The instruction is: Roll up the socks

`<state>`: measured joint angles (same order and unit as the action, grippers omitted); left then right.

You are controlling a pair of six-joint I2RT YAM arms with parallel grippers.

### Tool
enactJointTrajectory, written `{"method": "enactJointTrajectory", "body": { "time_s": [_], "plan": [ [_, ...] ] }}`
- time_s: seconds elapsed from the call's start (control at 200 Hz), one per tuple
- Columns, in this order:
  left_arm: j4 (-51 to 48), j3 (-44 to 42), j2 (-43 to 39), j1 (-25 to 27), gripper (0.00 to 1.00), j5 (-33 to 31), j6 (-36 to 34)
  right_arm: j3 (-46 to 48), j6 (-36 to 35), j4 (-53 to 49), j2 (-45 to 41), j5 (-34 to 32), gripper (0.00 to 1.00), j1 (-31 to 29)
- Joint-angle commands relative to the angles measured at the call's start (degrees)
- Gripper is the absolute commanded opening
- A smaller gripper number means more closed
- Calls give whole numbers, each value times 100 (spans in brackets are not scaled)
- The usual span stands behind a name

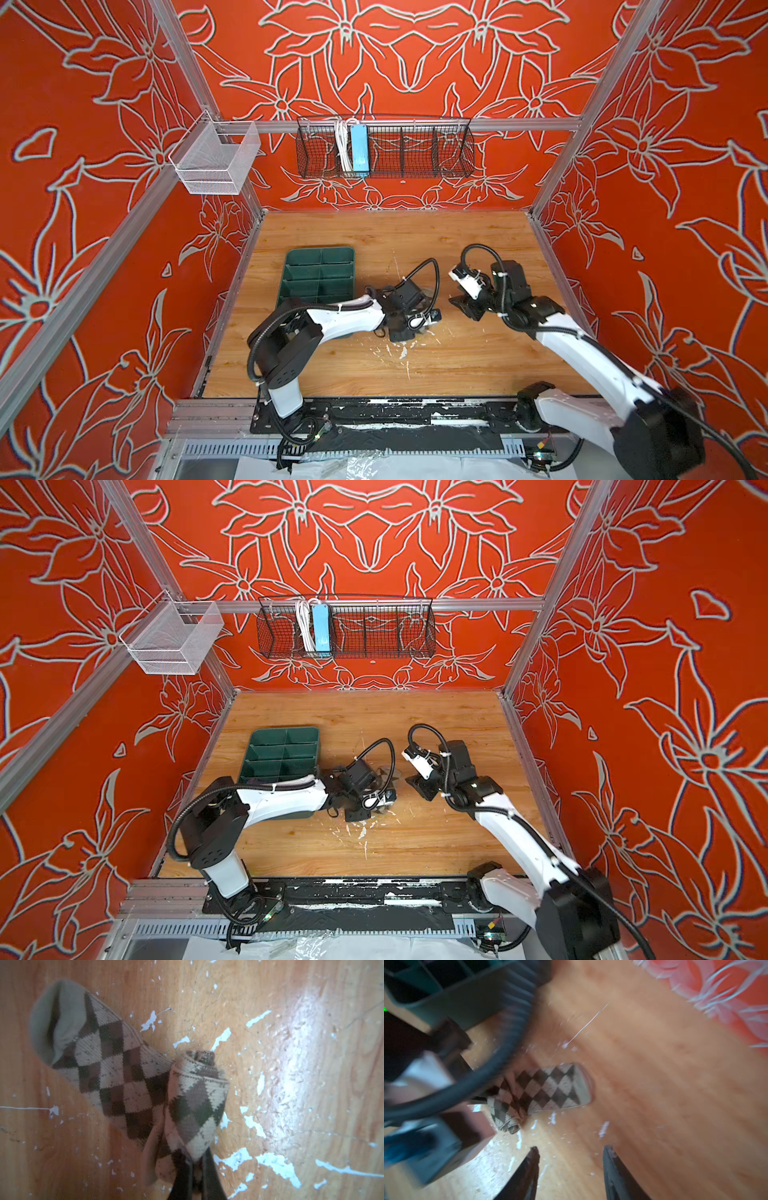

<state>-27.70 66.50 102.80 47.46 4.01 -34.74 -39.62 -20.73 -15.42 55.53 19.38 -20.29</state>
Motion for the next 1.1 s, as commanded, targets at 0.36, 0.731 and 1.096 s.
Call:
{"method": "enactJointTrajectory", "body": {
  "time_s": [0.36, 0.731, 1.096],
  "plan": [
    [-2681, 2042, 1553, -656, 4, 1783, 763, 773, -3484, -802, -1684, -298, 55, -1720],
    [-2899, 2262, 1735, -782, 4, 2174, 780, 936, -4009, 2153, 1328, -2690, 58, -3118],
    [-2736, 2171, 1570, -782, 8, 2203, 897, 147, -3534, 1874, 3086, -2874, 22, -3103]
  ]
}}
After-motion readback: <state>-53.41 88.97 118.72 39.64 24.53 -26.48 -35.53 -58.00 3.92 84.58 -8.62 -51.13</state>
